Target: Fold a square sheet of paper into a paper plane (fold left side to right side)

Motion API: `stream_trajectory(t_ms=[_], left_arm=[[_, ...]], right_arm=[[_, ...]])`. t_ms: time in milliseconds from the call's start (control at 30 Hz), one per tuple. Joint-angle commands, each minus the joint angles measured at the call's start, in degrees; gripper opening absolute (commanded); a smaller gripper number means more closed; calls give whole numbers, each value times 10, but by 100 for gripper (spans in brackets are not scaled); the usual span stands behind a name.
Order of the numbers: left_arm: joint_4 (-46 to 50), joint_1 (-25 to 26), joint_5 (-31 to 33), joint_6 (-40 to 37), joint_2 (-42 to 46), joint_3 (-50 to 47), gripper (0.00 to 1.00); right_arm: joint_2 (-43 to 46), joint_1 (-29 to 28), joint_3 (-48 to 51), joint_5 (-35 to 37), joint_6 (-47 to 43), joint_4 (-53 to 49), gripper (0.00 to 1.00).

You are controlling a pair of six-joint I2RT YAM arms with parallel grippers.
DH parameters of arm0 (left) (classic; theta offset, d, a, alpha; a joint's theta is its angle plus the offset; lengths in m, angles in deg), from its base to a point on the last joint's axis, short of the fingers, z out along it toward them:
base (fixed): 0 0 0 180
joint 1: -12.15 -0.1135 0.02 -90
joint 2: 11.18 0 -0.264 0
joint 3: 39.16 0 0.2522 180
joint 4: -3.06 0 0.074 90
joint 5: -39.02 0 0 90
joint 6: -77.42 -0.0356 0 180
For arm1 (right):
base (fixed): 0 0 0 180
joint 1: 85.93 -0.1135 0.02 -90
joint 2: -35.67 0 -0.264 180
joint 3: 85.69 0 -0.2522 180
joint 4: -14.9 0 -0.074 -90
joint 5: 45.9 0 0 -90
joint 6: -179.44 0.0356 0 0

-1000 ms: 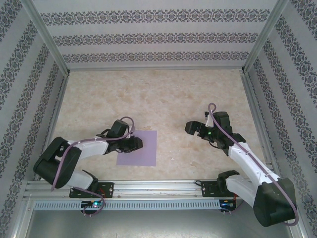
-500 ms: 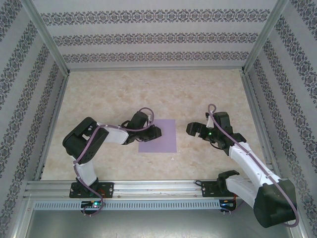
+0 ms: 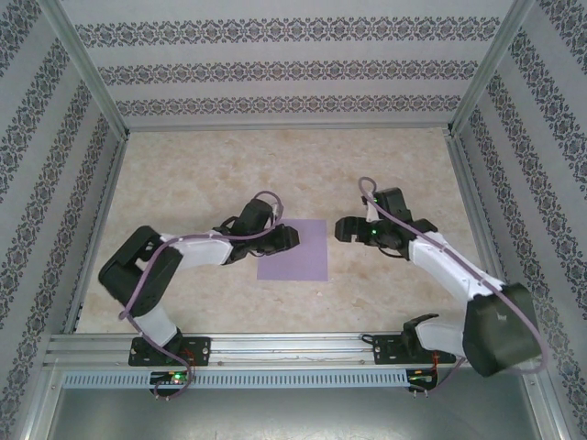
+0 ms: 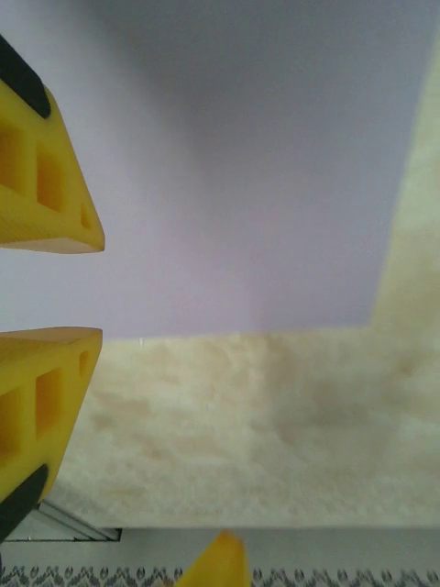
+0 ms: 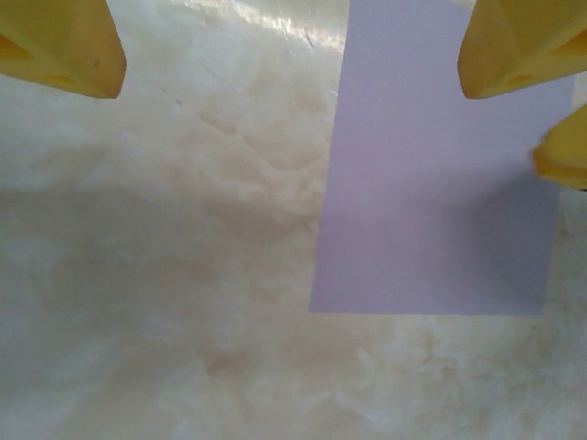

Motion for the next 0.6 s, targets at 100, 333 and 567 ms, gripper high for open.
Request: stream_trajectory(t_ms=[100,333,567], left_arm=[[76,-24,37,-33,73,-68,22],[104,-40,43,-48,99,-105,15],[80,-40,20,-44,68,-108,13]], right_arm=[[-127,-74,-99,72,-24,-6,97],[-278,-139,-220,110,-35,-29,98],[-344,-153,-269,135,-28,-46,98]])
